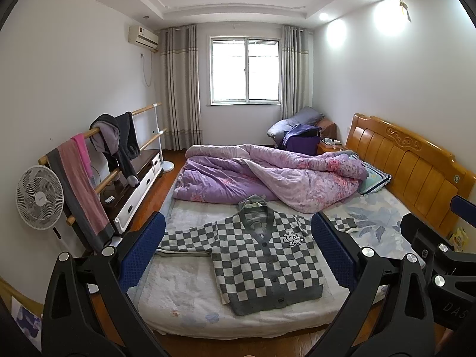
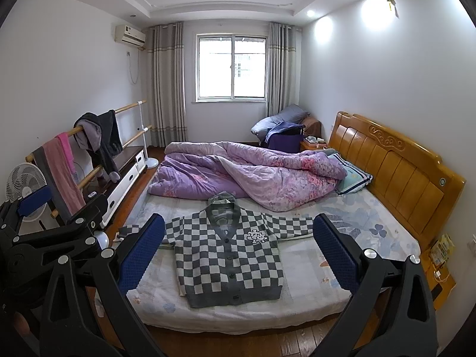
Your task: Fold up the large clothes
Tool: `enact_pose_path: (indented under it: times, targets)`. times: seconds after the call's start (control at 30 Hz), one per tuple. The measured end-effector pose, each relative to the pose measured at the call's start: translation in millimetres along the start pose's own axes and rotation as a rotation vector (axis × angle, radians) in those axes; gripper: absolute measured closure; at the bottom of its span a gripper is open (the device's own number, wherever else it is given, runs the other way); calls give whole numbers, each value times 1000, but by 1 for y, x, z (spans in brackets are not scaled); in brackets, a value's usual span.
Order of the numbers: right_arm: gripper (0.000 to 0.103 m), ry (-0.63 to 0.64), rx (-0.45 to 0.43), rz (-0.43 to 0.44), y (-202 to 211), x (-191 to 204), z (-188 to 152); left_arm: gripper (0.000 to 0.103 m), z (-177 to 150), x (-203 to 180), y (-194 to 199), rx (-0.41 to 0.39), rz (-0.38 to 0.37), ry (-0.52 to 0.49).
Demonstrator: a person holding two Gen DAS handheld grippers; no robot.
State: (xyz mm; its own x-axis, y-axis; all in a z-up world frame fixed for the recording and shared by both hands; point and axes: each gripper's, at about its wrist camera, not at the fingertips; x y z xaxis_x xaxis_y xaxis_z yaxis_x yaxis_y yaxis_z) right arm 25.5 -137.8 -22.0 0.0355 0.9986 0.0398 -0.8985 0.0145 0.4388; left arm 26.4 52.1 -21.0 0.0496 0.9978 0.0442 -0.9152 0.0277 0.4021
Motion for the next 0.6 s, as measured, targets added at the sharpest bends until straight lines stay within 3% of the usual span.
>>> enact_pose_path:
  times: [0.3, 0.6]
  targets:
    - [7, -6, 44, -7, -24, 12, -4, 5, -6, 21, -29, 45, -7, -11]
    - [7, 8, 113, 21, -93, 6, 2, 5, -4, 7, -98, 133, 2, 7]
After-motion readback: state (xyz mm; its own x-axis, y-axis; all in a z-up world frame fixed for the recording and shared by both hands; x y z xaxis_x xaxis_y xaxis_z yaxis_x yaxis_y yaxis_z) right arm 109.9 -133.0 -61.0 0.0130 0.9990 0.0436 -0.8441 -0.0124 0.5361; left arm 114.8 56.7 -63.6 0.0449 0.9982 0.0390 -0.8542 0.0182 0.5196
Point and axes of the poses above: each gripper's, at about its wrist camera, not at the fingertips, and y roughly against the way its jaws point, x to its left, z to its top, and after that the axes turned 1 degree about -y, right-handed
